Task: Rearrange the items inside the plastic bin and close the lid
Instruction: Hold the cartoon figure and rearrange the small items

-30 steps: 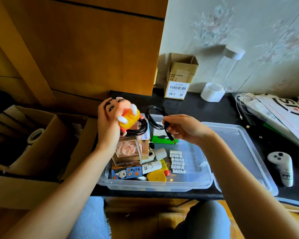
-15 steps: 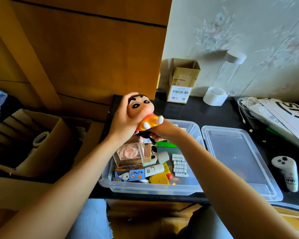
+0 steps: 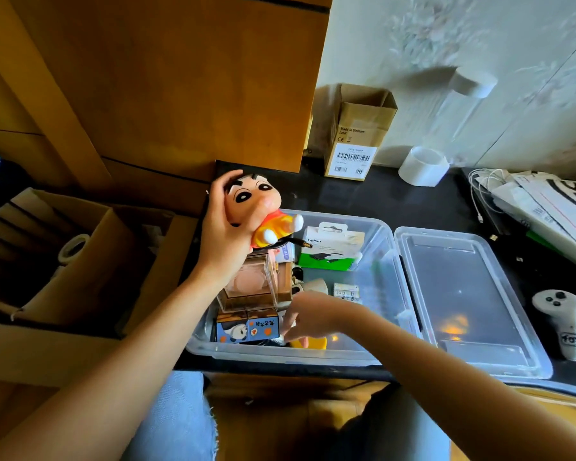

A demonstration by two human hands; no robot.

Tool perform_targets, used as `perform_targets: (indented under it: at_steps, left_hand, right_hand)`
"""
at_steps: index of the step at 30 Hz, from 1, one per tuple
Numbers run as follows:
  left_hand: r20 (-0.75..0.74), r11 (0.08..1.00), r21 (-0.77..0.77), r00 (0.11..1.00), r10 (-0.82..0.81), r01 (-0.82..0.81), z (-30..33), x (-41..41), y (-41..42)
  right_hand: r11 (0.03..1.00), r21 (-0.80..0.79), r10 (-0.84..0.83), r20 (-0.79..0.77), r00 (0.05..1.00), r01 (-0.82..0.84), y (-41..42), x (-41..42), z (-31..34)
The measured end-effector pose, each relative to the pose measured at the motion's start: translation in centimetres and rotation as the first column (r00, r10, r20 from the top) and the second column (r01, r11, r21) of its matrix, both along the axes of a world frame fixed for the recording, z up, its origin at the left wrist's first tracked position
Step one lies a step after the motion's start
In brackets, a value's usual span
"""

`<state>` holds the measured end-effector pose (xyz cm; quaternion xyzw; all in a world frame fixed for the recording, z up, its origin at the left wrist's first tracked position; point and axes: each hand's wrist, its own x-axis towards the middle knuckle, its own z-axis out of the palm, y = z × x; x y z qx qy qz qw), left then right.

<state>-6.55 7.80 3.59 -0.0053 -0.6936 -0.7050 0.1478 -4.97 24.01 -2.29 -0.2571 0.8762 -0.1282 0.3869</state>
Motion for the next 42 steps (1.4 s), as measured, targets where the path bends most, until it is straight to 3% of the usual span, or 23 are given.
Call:
perform_targets:
  at_steps: [5, 11, 18, 21, 26, 29, 32, 38, 42]
  left_hand:
    - [0.0, 1.0, 0.025, 1.0, 0.007, -0.007, -0.3, -0.1, -0.1]
    - [-0.007, 1.0, 0.02, 1.0, 0.012, -0.012, -0.4, -0.1, 0.0]
    - [0.001, 0.999, 0.034, 1.0, -0.002, 0.002, -0.3, 0.2, -0.1]
    - [-0.006, 0.999, 0.044, 1.0, -0.011, 0.011, -0.3, 0.3, -0.1]
    - [-0.005, 0.999, 0.042, 1.0, -0.001, 0.001, -0.4, 0.3, -0.1]
    - [-0.009, 0.999, 0.039, 1.0, -0.003, 0.004, -0.4, 0.4, -0.1]
    - [-0.006, 0.999, 0.045, 1.0, -0.013, 0.014, -0.4, 0.5, -0.2]
    - [-0.005, 0.999, 0.049, 1.0, -0.012, 0.012, -0.2, 0.6, -0.3]
    - [-0.002, 0.998, 0.058, 1.0, -0.016, 0.016, -0.3, 0.6, -0.2]
  right_hand:
    - [0.995, 0.062, 0.083, -0.11, 0.99, -0.076, -1.0, 0.5, -1.3]
    - [0.995, 0.062, -0.058, -0.215, 0.975, 0.073, -1.8, 1.0, -1.9]
    - [0.997, 0.048, -0.069, 0.014, 0.998, 0.068, -0.8, 0.7, 0.4]
    - [0.992, 0.127, -0.014, 0.095, 0.995, 0.002, 1.8, -0.4, 3.1]
    - [0.877, 0.48, 0.081, -0.062, 0.995, -0.041, 5.8, -0.7, 4.2]
    - [0.766, 0.626, 0.219, -0.047, 0.975, -0.142, 5.8, 0.1, 2.7]
    - [0.762, 0.635, 0.254, -0.116, 0.96, -0.125, 5.2, 0.5, 0.9]
    - [0.788, 0.604, 0.129, -0.345, 0.93, 0.116, 5.3, -0.2, -0.6]
    - [0.794, 0.586, 0.088, -0.377, 0.922, 0.164, 5.1, -0.5, -0.8]
